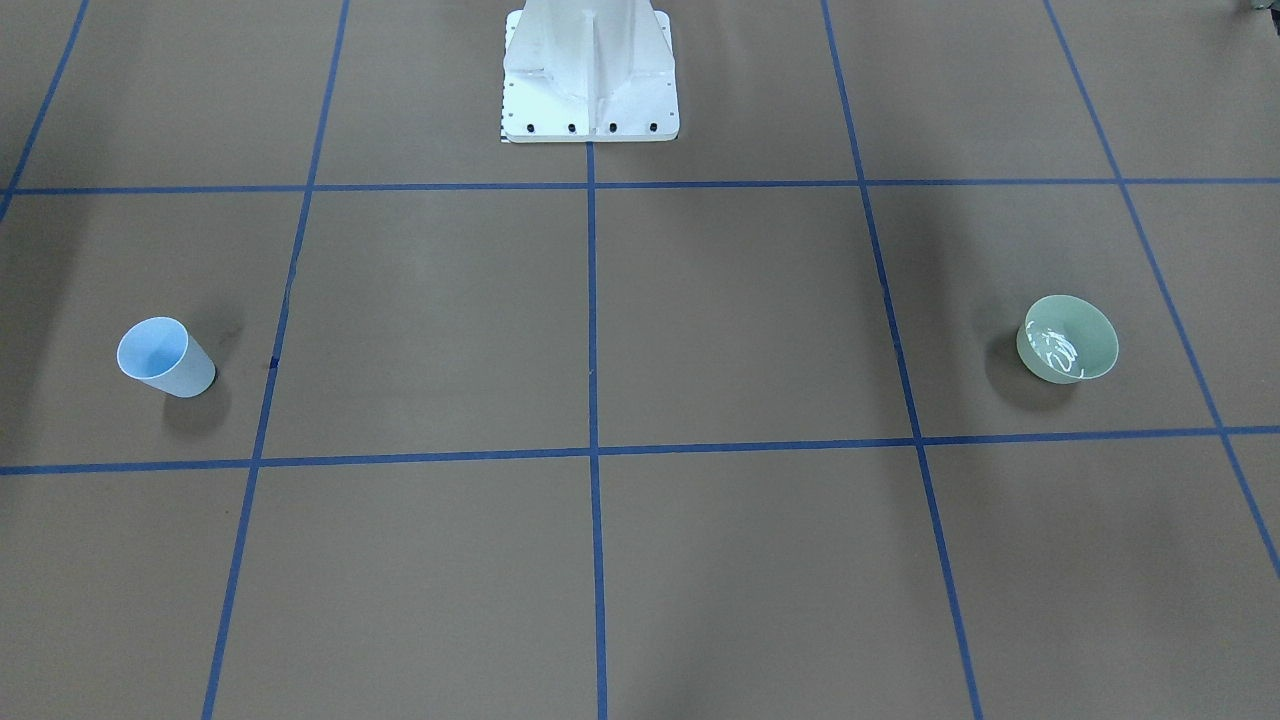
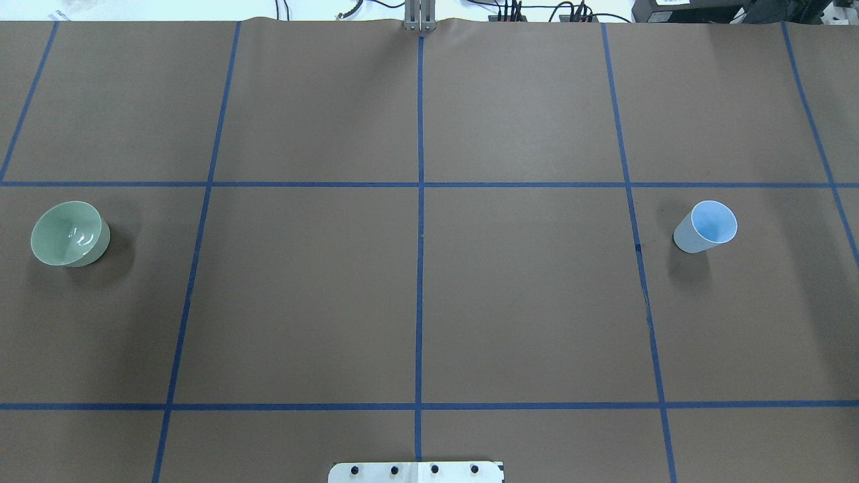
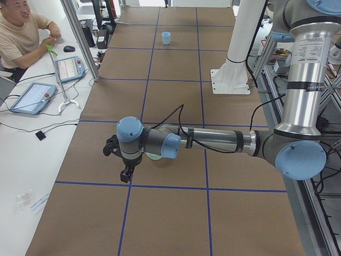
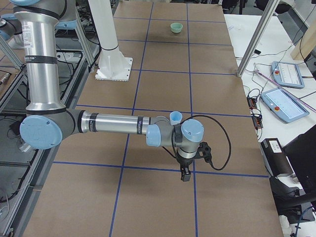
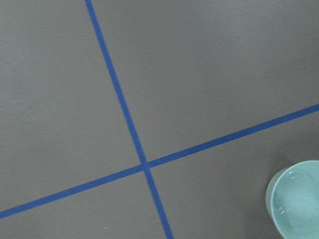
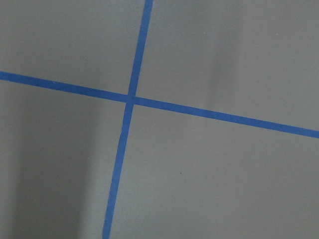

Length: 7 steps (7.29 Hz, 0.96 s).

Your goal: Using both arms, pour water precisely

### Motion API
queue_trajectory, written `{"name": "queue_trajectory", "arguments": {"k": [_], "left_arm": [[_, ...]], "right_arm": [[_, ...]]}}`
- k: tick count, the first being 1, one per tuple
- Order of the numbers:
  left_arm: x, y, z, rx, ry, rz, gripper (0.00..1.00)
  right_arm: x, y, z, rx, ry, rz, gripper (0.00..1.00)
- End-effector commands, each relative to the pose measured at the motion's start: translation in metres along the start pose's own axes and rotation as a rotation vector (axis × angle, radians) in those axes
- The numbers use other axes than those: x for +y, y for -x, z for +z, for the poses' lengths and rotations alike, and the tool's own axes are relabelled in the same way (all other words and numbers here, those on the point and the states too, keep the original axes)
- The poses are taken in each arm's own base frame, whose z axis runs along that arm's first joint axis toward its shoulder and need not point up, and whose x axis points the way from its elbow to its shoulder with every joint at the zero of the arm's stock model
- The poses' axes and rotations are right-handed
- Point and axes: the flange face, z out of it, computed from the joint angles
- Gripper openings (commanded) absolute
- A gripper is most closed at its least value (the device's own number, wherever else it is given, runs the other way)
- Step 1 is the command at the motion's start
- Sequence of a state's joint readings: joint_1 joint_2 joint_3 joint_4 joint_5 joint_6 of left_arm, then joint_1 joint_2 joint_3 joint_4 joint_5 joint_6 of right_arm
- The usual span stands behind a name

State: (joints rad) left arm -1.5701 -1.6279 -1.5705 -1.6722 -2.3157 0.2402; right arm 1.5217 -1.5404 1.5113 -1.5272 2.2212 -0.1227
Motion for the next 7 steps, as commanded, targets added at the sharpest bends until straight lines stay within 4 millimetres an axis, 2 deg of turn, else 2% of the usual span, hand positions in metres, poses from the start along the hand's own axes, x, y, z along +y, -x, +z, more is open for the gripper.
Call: {"name": "queue_trajectory", "arguments": {"k": [1,3,4,5,6,7], "left_arm": [[0.017,0.018,0.000,-0.043,0.042,0.009,1.00],[0.017,0.013,-0.008,-0.043,0.022,0.021,1.00],[0.046,0.017,0.007,-0.016,0.049,-0.016,1.00],[0.053,0.016,0.011,0.012,0.053,-0.029,1.00],[0.074,0.016,0.015,0.011,0.065,-0.040,1.00],[0.086,0.015,0.017,0.001,0.075,-0.042,1.00]], "right_arm": [[0.001,0.000,0.001,0.000,0.002,0.001,1.00],[0.000,0.001,-0.001,0.000,-0.002,-0.001,1.00],[0.001,0.000,0.000,-0.001,-0.001,-0.001,1.00],[0.000,0.001,-0.001,0.002,-0.014,-0.011,1.00],[0.001,0.001,0.000,0.003,-0.024,-0.018,1.00],[0.001,0.001,-0.001,0.005,-0.027,-0.021,1.00]]}}
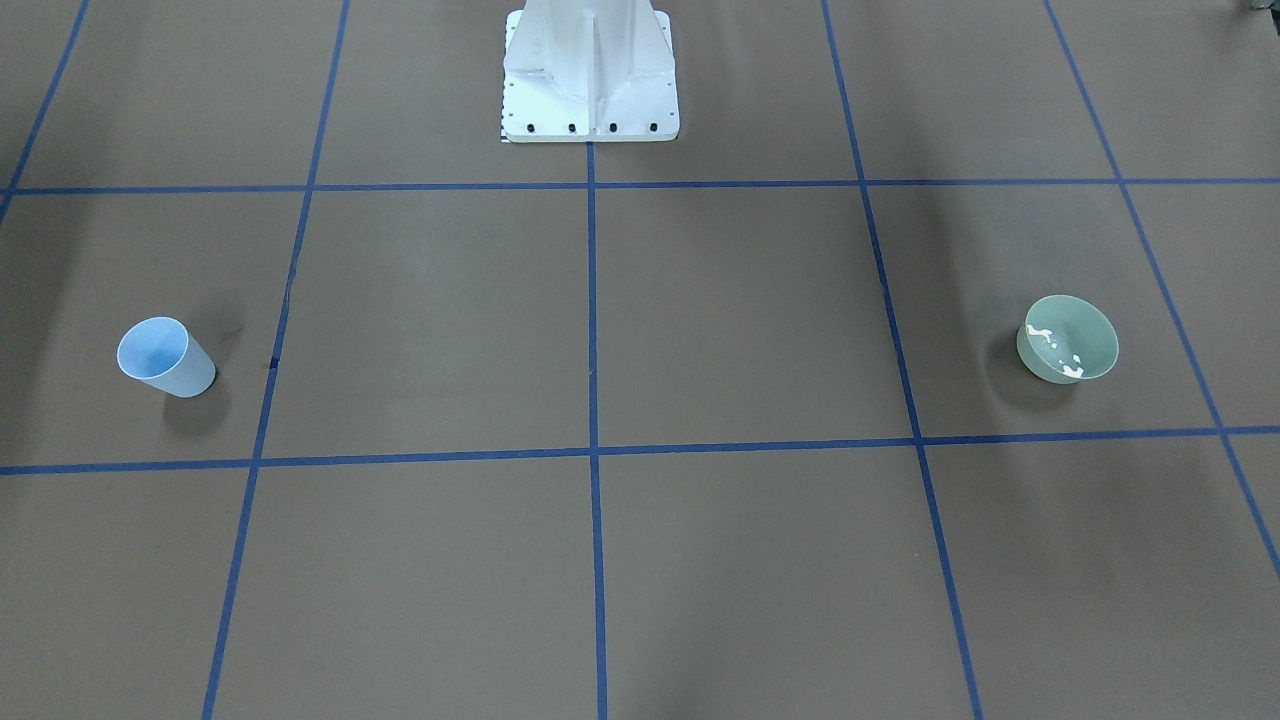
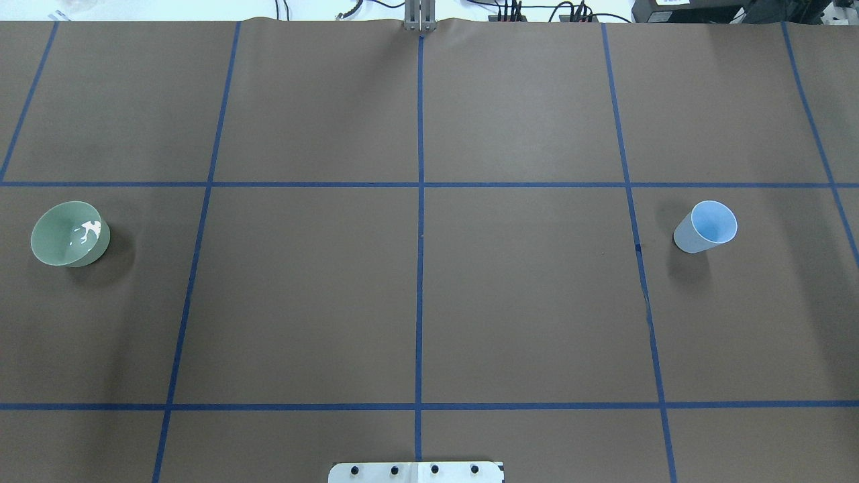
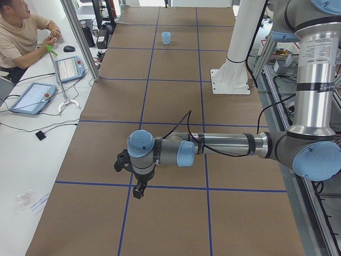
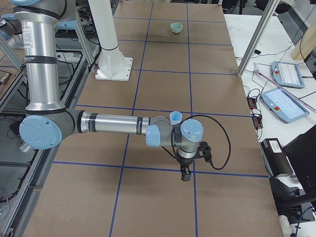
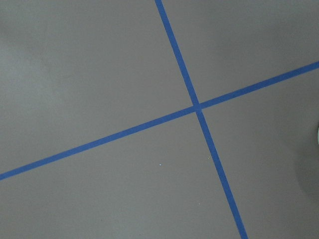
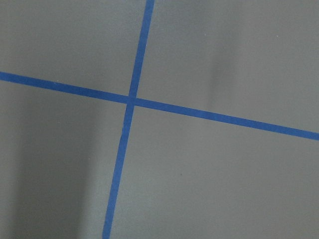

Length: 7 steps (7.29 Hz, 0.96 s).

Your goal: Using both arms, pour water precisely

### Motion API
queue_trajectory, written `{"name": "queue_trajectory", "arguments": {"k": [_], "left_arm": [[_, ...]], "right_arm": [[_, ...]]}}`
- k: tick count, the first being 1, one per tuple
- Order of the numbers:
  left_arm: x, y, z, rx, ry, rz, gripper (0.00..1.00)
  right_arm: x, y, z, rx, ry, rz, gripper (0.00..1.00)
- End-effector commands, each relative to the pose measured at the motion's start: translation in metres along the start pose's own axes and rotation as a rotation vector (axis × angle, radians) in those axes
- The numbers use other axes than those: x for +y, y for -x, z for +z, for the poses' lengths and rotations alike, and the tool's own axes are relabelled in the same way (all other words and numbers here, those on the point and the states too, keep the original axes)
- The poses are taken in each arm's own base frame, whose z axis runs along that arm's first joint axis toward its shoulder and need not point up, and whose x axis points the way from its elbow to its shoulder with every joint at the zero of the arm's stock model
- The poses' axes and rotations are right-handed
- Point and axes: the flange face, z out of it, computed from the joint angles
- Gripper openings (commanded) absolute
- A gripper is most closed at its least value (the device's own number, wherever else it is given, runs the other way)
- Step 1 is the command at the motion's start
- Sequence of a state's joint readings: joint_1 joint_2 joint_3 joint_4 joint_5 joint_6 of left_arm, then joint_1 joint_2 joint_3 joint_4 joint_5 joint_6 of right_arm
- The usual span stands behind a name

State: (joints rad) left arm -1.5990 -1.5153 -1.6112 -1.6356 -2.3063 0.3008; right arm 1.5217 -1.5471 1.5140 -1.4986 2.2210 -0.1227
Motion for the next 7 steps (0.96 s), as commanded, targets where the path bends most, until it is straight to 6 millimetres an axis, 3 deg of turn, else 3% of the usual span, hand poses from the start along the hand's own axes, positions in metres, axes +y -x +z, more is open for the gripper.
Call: {"name": "queue_trajectory", "arguments": {"k": [1,7], "left_arm": [[0.029,-0.007,0.001,-0.007,0.007,-0.001,1.00],[0.038,-0.007,0.004,-0.006,0.015,-0.009,1.00]], "right_arm": [[0.000,0.000,0.000,0.002,-0.007,-0.005,1.00],[-0.004,0.003,-0.002,-0.005,-0.013,-0.008,1.00]]}}
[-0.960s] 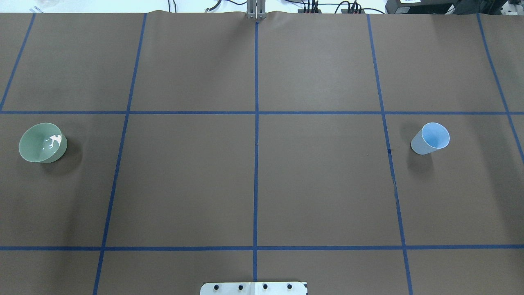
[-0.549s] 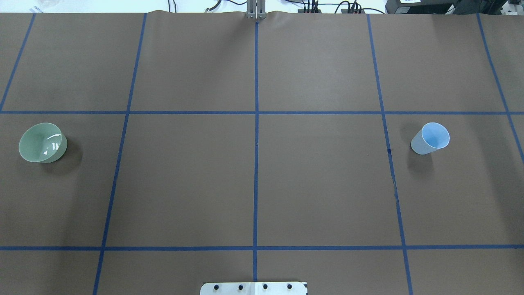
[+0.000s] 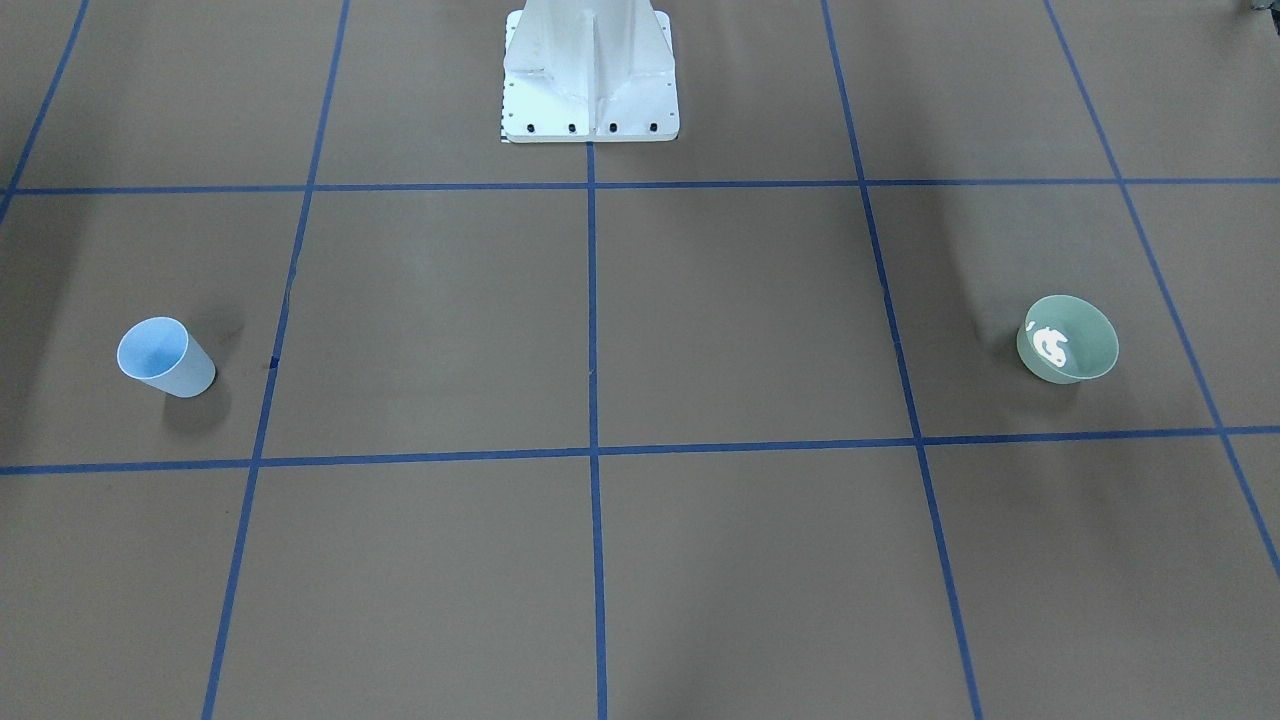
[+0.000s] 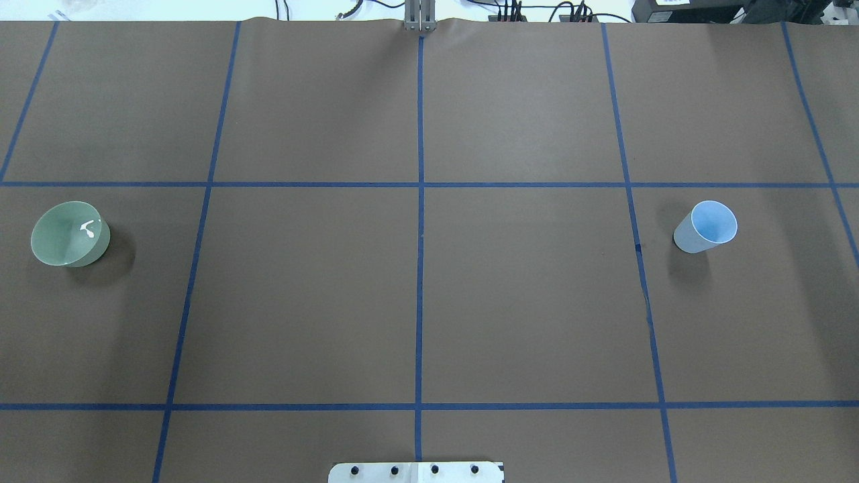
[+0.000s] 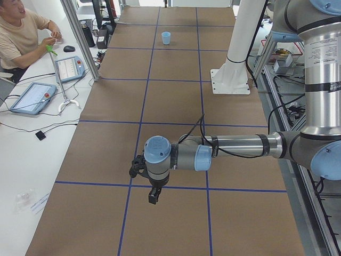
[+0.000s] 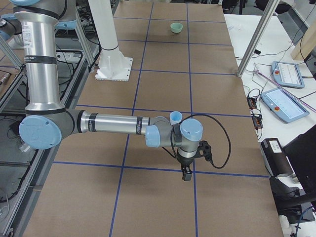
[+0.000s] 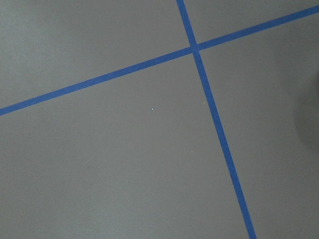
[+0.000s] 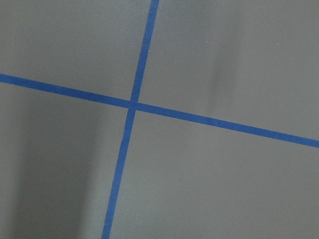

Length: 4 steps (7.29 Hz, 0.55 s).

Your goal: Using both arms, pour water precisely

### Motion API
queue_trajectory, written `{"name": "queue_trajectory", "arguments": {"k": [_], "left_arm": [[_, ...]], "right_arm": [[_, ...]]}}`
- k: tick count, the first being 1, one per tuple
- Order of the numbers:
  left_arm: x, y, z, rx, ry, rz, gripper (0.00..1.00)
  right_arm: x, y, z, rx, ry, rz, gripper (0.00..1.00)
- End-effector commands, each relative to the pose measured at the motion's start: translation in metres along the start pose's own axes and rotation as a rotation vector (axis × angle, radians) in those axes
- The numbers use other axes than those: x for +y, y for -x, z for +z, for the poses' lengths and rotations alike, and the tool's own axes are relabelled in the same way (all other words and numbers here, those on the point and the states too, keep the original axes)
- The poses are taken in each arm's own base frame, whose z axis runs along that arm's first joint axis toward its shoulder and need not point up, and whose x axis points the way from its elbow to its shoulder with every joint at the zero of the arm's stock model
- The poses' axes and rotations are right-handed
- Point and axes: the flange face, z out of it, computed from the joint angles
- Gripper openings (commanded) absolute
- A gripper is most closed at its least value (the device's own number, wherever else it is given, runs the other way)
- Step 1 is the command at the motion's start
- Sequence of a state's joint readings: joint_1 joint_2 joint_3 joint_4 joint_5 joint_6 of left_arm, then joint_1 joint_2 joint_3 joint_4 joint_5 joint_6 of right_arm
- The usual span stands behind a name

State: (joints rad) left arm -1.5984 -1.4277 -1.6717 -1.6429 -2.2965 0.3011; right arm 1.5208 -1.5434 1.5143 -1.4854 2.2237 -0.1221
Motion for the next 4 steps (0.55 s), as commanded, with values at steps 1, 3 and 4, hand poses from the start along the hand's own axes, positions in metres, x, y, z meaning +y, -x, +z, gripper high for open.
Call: {"name": "queue_trajectory", "arguments": {"k": [1,3,4], "left_arm": [[-0.0006,-0.0006,-0.0008,-0.001,-0.002,0.004,1.00],[0.0000,0.0003,0.0003,0.000,0.001,0.002,1.00],[0.0009,0.0005,0.0008,0.000,0.002,0.001,1.00]], "right_arm": [[0.0012,-0.0005,0.0020,-0.006,0.004,0.004,1.00],[0.0021,-0.0008,0.0026,-0.006,0.005,0.005,1.00],[0.0021,-0.0008,0.0026,-0.006,0.005,0.005,1.00]]}}
